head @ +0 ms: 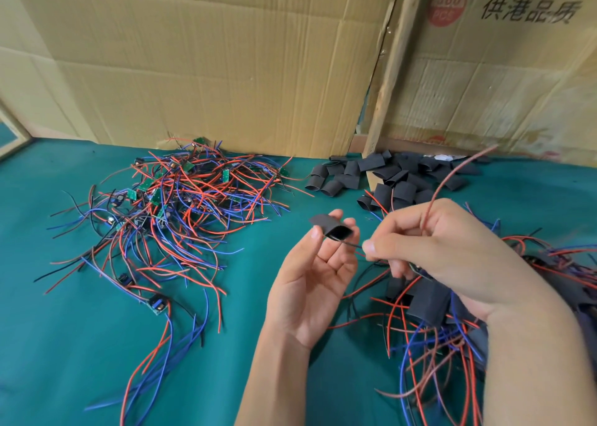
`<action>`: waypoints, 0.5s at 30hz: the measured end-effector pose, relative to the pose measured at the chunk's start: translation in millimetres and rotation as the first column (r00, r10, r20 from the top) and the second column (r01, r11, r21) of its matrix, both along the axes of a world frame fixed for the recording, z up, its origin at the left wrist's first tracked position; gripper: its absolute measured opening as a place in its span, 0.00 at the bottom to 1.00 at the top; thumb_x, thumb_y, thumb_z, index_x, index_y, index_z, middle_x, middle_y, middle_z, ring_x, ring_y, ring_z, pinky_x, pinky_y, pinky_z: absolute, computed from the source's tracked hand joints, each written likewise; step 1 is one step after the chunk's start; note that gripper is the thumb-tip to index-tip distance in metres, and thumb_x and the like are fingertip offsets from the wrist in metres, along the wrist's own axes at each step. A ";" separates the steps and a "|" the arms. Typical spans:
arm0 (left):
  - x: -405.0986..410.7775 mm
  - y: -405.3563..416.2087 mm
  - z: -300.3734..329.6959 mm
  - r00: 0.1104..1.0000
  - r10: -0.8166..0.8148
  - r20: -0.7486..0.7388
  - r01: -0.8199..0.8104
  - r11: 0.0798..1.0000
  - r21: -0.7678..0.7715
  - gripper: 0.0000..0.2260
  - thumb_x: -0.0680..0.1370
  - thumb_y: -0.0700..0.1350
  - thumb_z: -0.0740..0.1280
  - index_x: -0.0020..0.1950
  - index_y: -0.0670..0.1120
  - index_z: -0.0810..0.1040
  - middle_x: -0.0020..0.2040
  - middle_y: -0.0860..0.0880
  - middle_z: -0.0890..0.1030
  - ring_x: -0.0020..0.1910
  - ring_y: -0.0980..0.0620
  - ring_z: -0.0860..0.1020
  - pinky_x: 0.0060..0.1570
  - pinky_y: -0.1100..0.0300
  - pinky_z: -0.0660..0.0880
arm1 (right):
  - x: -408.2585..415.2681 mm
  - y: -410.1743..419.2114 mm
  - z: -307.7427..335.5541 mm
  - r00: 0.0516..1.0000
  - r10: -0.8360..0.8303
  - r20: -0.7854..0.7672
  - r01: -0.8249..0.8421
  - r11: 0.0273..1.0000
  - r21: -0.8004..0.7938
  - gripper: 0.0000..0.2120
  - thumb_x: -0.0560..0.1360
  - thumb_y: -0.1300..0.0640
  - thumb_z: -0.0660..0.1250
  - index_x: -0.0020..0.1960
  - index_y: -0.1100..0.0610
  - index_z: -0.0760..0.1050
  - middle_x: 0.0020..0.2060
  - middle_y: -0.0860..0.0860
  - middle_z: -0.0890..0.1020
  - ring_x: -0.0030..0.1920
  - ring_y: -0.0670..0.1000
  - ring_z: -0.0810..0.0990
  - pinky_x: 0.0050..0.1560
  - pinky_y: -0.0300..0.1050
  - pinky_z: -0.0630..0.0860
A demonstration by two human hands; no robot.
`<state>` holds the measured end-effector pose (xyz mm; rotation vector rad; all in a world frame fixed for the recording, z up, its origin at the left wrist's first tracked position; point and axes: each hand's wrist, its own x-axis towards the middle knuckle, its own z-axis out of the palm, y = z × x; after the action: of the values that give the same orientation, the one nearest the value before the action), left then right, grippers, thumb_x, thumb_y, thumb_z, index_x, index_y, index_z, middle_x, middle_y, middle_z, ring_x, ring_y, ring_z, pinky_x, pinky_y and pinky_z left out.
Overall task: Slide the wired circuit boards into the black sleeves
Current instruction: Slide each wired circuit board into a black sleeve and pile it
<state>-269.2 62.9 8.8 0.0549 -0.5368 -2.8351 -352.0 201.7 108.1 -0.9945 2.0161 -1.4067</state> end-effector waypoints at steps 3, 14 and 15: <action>-2.0 0.4 -1.5 0.999 0.031 0.032 -0.030 0.998 -0.056 0.29 0.64 0.45 0.84 0.60 0.38 0.78 0.55 0.41 0.81 0.49 0.48 0.80 0.52 0.59 0.78 | 4.0 -9.1 -1.6 0.999 -0.038 -0.004 0.038 0.999 0.018 0.09 0.73 0.59 0.76 0.35 0.57 0.84 0.24 0.50 0.78 0.25 0.46 0.74 0.28 0.33 0.70; -4.0 -3.0 -4.0 0.998 0.064 0.012 -0.063 0.996 -0.065 0.18 0.64 0.44 0.83 0.51 0.42 0.85 0.50 0.46 0.78 0.46 0.52 0.80 0.45 0.64 0.75 | 9.5 -21.5 -5.1 0.959 -0.283 0.020 0.283 0.958 -0.044 0.18 0.67 0.42 0.80 0.41 0.57 0.83 0.32 0.55 0.84 0.29 0.47 0.77 0.28 0.42 0.74; -4.0 -3.4 -4.0 0.998 0.067 0.015 -0.065 0.995 -0.070 0.19 0.64 0.44 0.83 0.53 0.42 0.85 0.50 0.46 0.78 0.45 0.53 0.79 0.46 0.64 0.76 | 8.8 -19.8 -4.2 0.964 -0.246 0.105 0.254 0.964 -0.074 0.18 0.65 0.43 0.80 0.41 0.57 0.83 0.33 0.55 0.84 0.31 0.49 0.80 0.30 0.42 0.77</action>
<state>-273.2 59.5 4.8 0.0825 -0.6249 -2.7518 -343.3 181.9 103.9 -0.7092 2.0810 -1.6525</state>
